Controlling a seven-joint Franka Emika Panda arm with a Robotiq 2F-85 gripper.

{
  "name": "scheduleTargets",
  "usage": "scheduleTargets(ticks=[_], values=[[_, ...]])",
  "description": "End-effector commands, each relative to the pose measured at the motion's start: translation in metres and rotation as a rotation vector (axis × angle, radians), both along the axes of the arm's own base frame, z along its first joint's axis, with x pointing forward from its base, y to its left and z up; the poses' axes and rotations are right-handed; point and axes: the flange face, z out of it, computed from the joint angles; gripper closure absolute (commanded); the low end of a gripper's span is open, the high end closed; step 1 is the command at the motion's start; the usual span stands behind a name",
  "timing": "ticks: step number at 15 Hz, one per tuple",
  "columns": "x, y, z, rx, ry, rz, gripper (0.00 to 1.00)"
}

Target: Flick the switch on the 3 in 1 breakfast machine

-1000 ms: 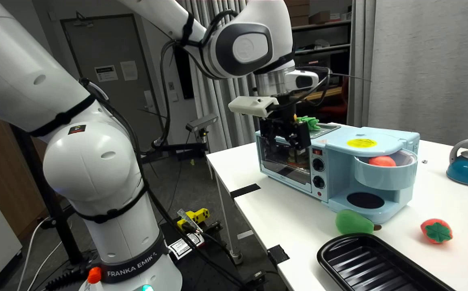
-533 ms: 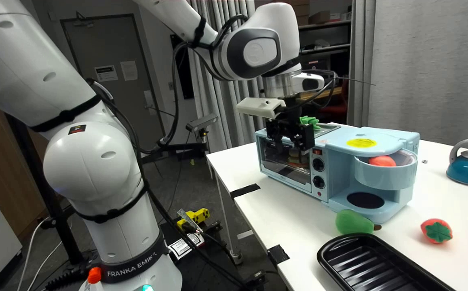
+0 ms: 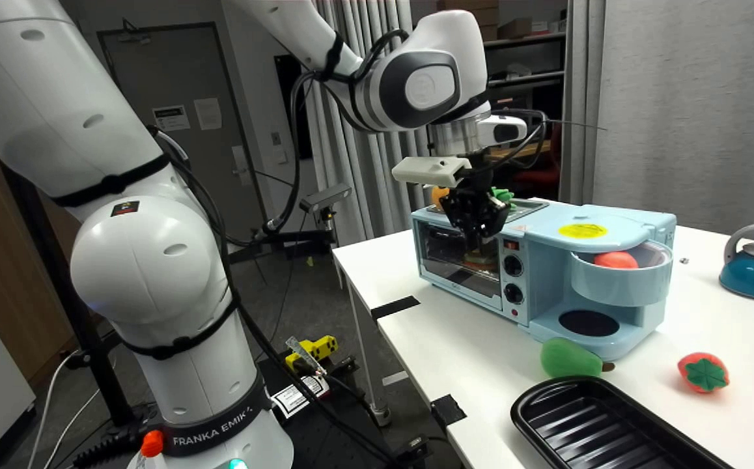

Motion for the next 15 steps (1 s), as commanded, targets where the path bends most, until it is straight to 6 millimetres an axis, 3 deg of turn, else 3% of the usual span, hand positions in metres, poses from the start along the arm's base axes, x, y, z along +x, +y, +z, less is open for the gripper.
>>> scheduleTargets(ticks=[1, 15], values=[[0.015, 0.005, 0.003, 0.003, -0.024, -0.010, 1.00], [0.020, -0.016, 0.001, -0.003, -0.004, -0.049, 1.00]])
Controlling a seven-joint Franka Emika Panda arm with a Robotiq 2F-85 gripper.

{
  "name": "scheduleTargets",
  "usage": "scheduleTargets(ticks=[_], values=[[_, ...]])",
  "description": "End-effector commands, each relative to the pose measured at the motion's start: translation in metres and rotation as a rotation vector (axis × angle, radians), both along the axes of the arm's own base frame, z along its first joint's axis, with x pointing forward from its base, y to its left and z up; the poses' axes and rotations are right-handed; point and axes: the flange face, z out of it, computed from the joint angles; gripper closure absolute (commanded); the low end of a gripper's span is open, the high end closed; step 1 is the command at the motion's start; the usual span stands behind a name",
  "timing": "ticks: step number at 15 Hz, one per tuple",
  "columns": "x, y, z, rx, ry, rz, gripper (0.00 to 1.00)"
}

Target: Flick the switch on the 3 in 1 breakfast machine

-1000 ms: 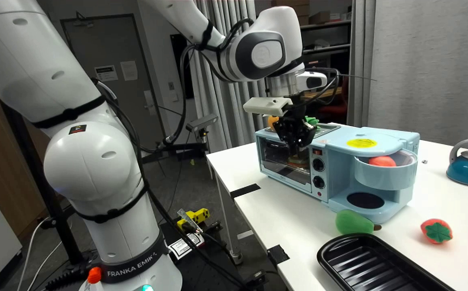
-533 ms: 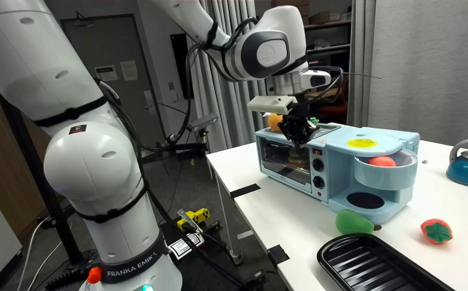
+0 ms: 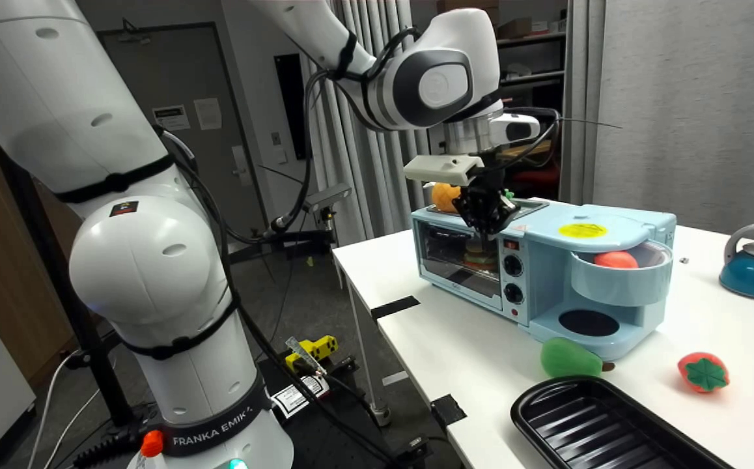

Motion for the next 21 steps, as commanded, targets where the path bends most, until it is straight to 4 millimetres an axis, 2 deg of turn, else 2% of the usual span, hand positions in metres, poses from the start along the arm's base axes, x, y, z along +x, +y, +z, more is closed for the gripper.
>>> scheduleTargets(ticks=[1, 9, 21], values=[[0.004, -0.009, 0.002, -0.004, -0.002, -0.030, 1.00], [0.013, -0.023, 0.004, -0.005, -0.019, -0.059, 1.00], [0.028, -0.024, 0.001, -0.009, -0.024, -0.091, 1.00]])
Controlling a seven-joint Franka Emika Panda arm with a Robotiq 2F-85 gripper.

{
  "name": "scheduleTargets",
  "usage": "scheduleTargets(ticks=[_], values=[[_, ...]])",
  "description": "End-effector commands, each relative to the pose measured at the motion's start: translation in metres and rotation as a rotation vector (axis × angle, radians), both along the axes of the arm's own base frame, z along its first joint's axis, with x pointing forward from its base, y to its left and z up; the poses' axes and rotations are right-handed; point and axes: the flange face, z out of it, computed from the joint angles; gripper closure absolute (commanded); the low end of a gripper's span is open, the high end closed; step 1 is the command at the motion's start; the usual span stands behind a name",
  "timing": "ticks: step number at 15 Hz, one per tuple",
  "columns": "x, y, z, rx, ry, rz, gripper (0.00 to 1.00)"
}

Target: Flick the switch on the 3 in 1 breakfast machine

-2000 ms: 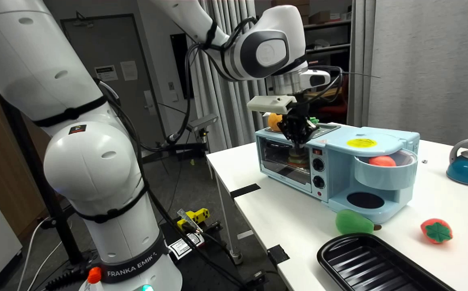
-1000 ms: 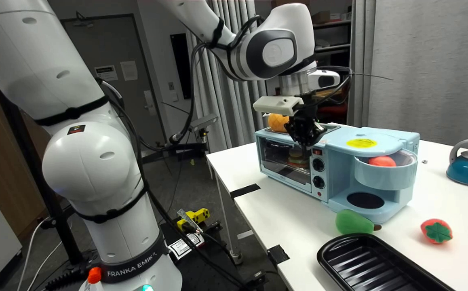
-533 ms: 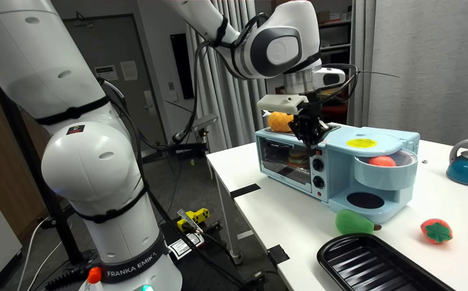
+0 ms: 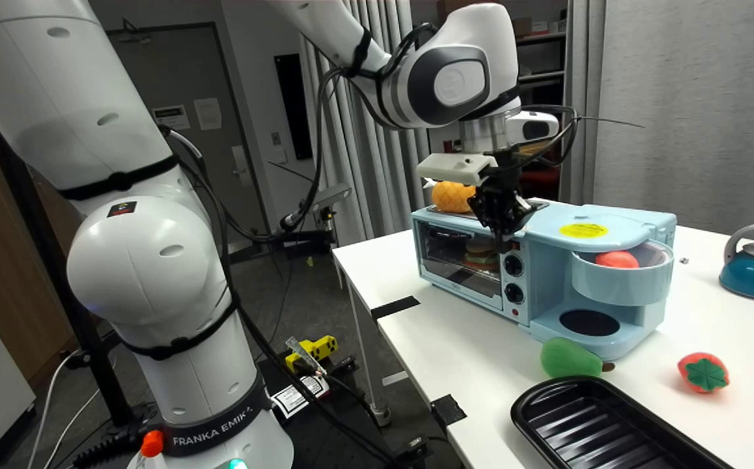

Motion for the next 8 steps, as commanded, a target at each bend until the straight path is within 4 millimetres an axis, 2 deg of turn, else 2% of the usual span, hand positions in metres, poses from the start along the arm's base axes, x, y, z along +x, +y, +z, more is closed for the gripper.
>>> scheduleTargets(ticks=[1, 8], values=[[0.0163, -0.0050, 0.0013, -0.016, -0.025, -0.023, 1.00], [0.0252, -0.0120, 0.0029, -0.026, -0.030, -0.026, 1.00]])
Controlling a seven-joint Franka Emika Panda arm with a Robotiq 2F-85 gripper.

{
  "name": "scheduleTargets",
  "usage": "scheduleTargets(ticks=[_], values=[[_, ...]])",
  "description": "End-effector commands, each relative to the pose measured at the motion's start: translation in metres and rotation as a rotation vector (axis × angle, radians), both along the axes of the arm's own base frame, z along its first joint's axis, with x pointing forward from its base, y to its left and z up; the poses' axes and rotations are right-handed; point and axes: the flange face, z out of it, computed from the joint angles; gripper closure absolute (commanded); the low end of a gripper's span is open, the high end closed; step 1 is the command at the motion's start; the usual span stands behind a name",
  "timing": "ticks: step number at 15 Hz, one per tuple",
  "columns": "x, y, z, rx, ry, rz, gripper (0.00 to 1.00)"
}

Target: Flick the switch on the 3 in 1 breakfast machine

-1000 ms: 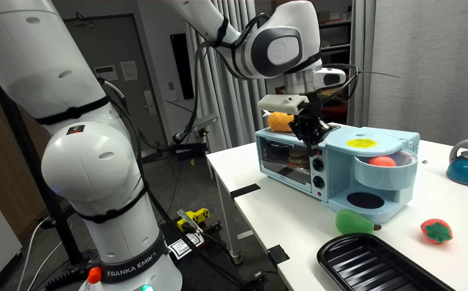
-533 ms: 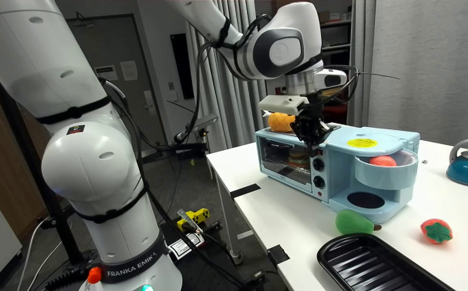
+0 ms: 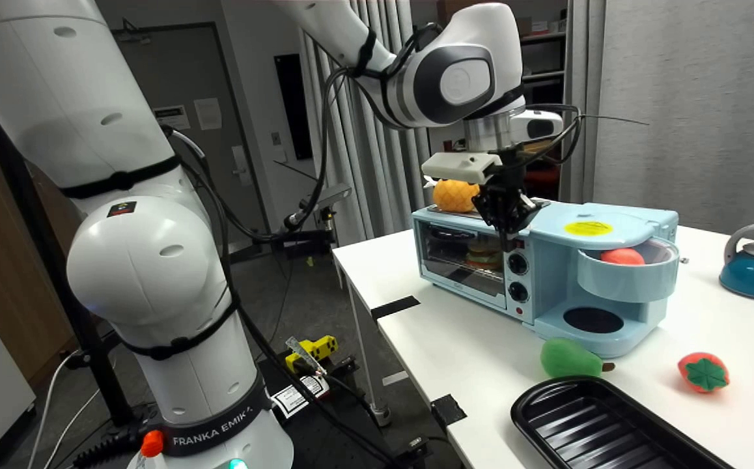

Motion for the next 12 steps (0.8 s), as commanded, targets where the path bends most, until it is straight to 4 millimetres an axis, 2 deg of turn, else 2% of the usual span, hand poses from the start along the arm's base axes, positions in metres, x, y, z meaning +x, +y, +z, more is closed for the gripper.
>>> scheduleTargets(ticks=[1, 12], values=[[0.019, -0.013, 0.003, -0.021, -0.029, -0.019, 1.00], [0.036, -0.034, 0.004, -0.027, -0.032, -0.047, 1.00]])
